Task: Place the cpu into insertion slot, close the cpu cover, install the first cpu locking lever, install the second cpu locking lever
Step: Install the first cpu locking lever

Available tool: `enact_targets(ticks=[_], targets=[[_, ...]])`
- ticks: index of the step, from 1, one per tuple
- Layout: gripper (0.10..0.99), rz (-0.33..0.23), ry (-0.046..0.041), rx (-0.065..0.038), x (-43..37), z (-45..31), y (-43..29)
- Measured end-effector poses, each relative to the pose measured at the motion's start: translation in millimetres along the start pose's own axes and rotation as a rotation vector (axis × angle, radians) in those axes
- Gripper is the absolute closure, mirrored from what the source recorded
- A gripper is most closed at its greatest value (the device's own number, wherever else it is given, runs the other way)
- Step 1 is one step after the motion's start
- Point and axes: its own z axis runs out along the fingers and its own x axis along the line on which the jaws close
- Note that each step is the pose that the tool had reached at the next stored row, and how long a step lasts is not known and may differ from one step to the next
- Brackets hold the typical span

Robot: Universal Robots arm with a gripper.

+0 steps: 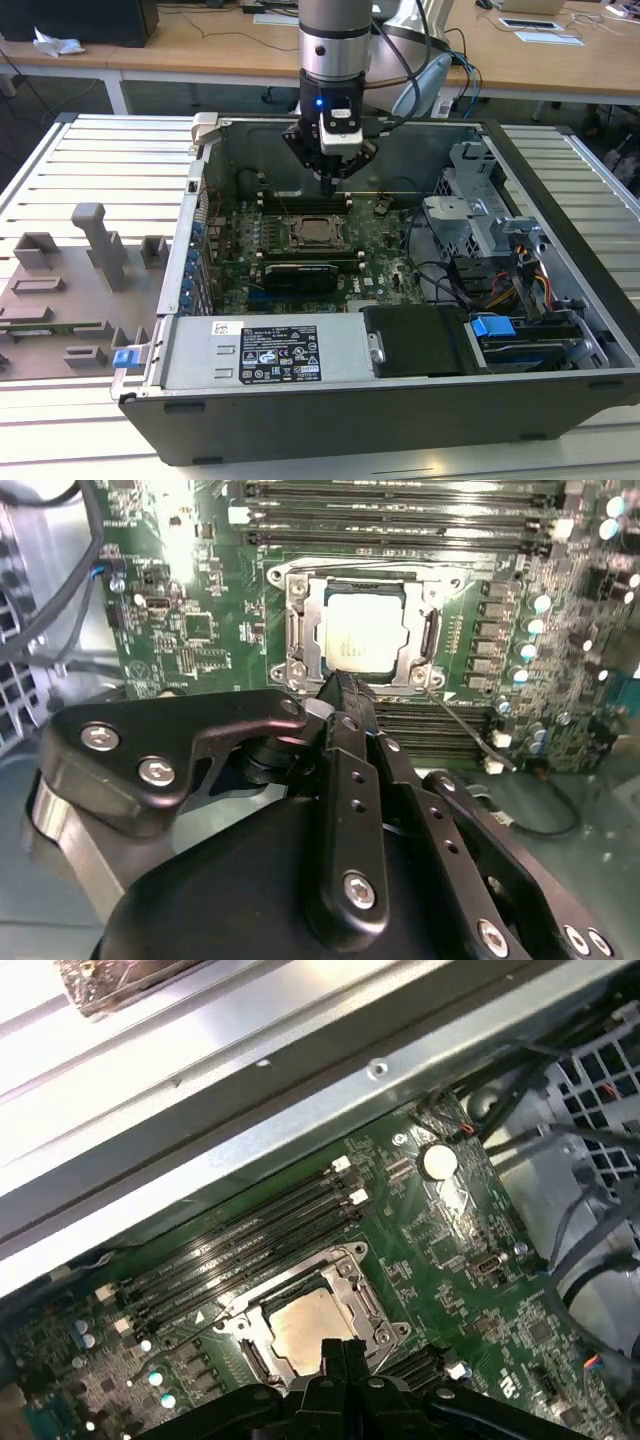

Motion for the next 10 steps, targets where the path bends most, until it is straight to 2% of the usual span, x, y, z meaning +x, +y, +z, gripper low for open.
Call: enact_targets(ticks=[4,5,7,10], targets=[[0.98,-0.097,0.0005,-0.005,0.0,0.0,0.0],[0.98,-0.162,0.0007,-0.009,0.0,0.0,0.0],[0.98,-0.25,0.0011,-0.014,0.0,0.0,0.0],[0.98,-0.297,0.0013,-0.017,0.0,0.0,0.0]])
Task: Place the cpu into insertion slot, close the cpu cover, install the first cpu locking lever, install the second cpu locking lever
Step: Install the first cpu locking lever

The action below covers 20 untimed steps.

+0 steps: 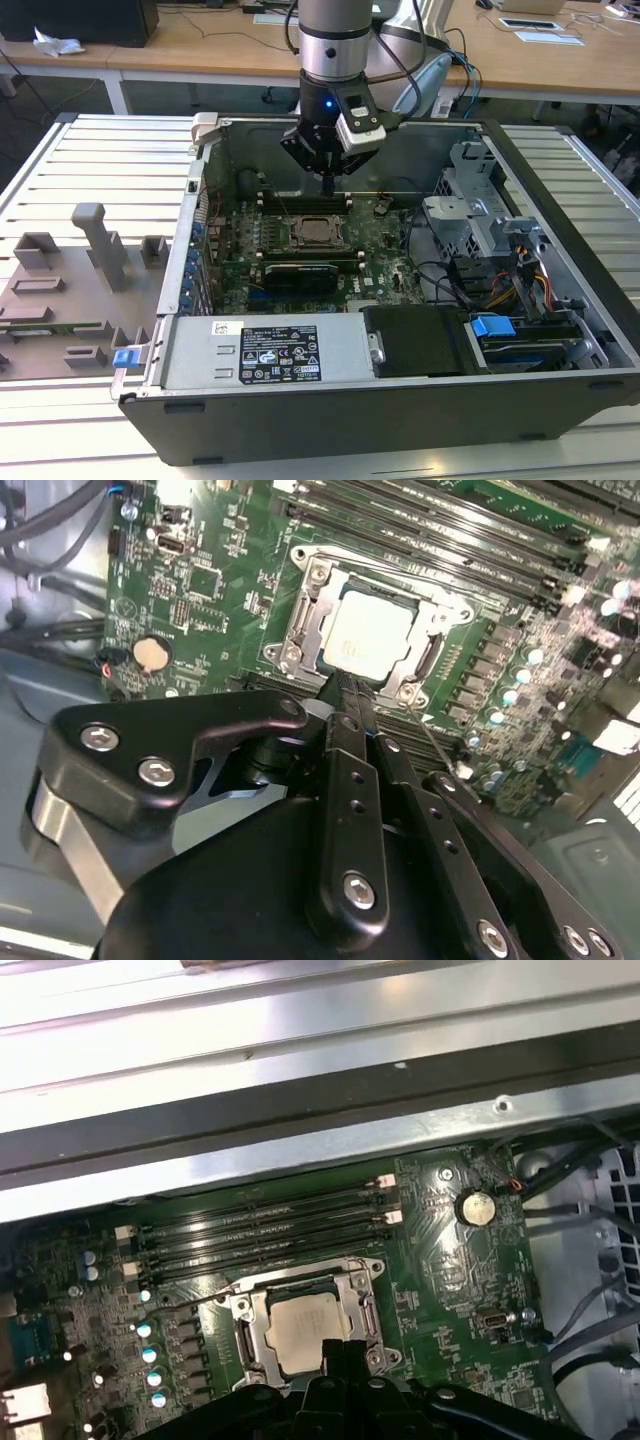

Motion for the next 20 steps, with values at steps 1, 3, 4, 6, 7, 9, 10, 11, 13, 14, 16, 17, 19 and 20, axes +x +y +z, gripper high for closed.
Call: enact_targets(ticks=[1,3,4,6,7,9,10,11,13,14,16,17,19,20], targets=[[0.98,-0.01,0.0,-0.001,0.0,0.0,0.0],[0.98,-0.036,0.0001,-0.002,0.0,0.0,0.0],[0.98,-0.047,0.0002,-0.003,0.0,0.0,0.0],[0.98,-0.08,0.0004,-0.005,0.0,0.0,0.0],[0.98,-0.091,0.0004,-0.005,0.0,0.0,0.0],[0.98,-0.126,0.0005,-0.007,0.0,0.0,0.0],[0.98,-0.144,0.0006,-0.008,0.0,0.0,0.0],[0.98,-0.162,0.0007,-0.009,0.0,0.0,0.0],[0.98,-0.204,0.0008,-0.012,0.0,0.0,0.0],[0.98,-0.219,0.0009,-0.012,0.0,0.0,0.0],[0.98,-0.276,0.0012,-0.016,0.0,0.0,0.0],[0.98,-0.278,0.0012,-0.016,0.0,0.0,0.0],[0.98,-0.28,0.0012,-0.016,2.7,-0.2,-0.6],[0.98,-0.28,0.0012,-0.016,7.2,-0.4,-1.3]])
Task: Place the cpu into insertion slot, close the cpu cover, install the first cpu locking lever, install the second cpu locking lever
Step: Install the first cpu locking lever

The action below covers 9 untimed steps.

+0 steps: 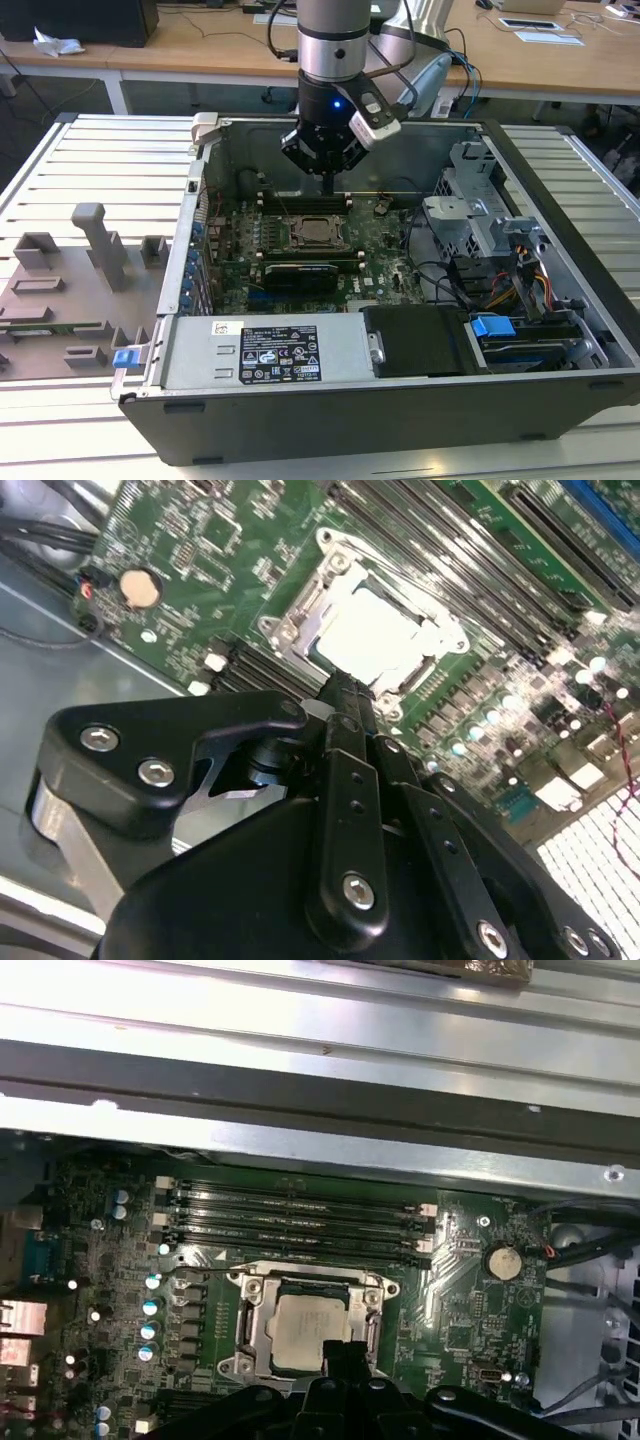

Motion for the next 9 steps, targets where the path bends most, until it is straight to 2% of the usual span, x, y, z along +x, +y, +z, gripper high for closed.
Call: enact_targets(ticks=[2,6,9], targets=[[0.98,0.0,-0.0002,0.0,7.9,-0.5,0.8],[0.98,0.0,-0.0031,0.0,30.1,-1.7,3.2],[0.98,0.0,-0.0039,0.0,39.4,-2.2,4.4]])
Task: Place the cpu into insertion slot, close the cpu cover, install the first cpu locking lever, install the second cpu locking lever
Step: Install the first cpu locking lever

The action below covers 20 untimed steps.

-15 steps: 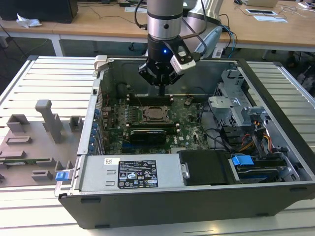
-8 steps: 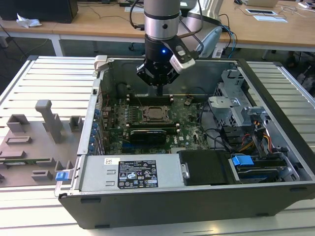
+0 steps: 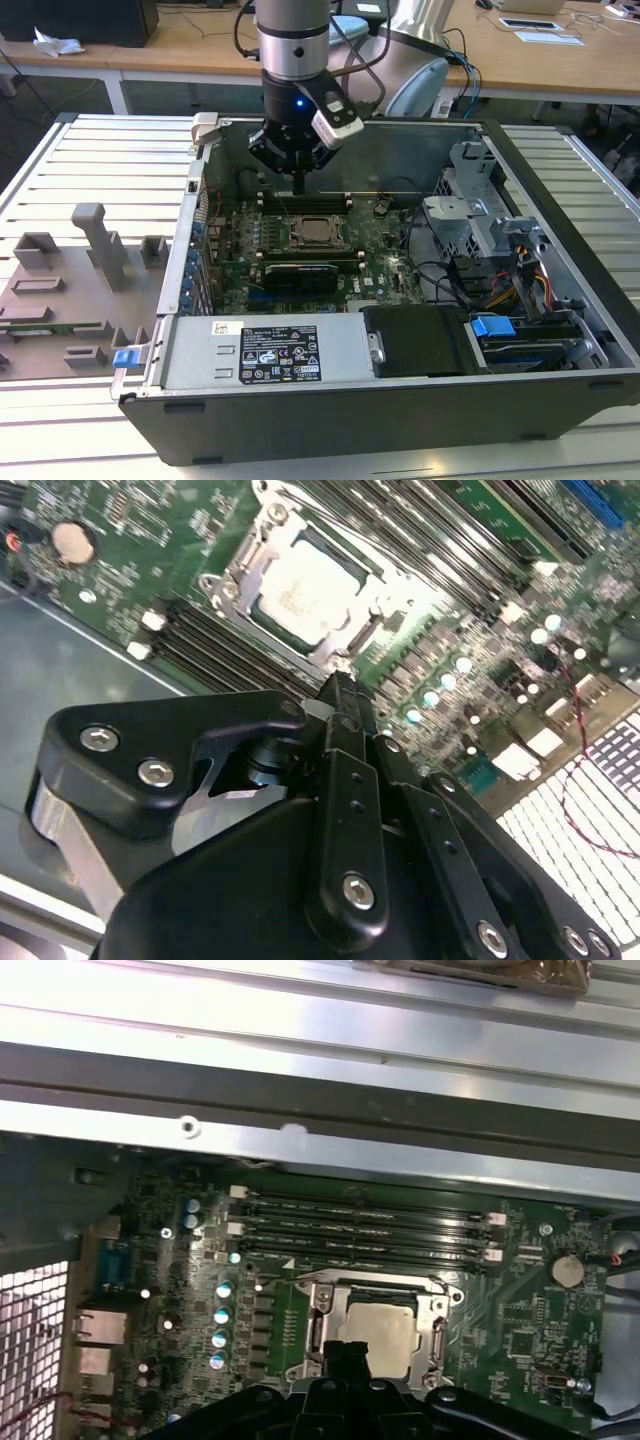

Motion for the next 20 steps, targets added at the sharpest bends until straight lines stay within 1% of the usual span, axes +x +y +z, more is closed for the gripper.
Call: enact_targets(ticks=[4,6,8,10,12,13,16,18,19,20], targets=[[0.98,0.0,-0.0002,0.0,9.1,-0.5,1.8],[0.98,0.0,-0.0001,0.0,14.5,1.2,4.3],[0.98,0.0,-0.0002,0.0,15.8,2.3,5.6],[0.98,0.0,-0.0001,0.0,19.4,3.0,7.2],[0.98,0.0,-0.0005,0.0,30.0,3.8,9.7],[0.98,0.0,-0.0008,0.0,34.0,4.4,10.5],[0.98,0.0,-0.0009,0.0,43.4,7.3,14.0],[0.98,0.0,-0.0009,0.0,43.6,9.5,20.0],[0.98,0.0,-0.0011,0.0,43.1,10.5,24.6],[0.98,0.0,-0.0008,0.0,42.9,10.8,26.4]])
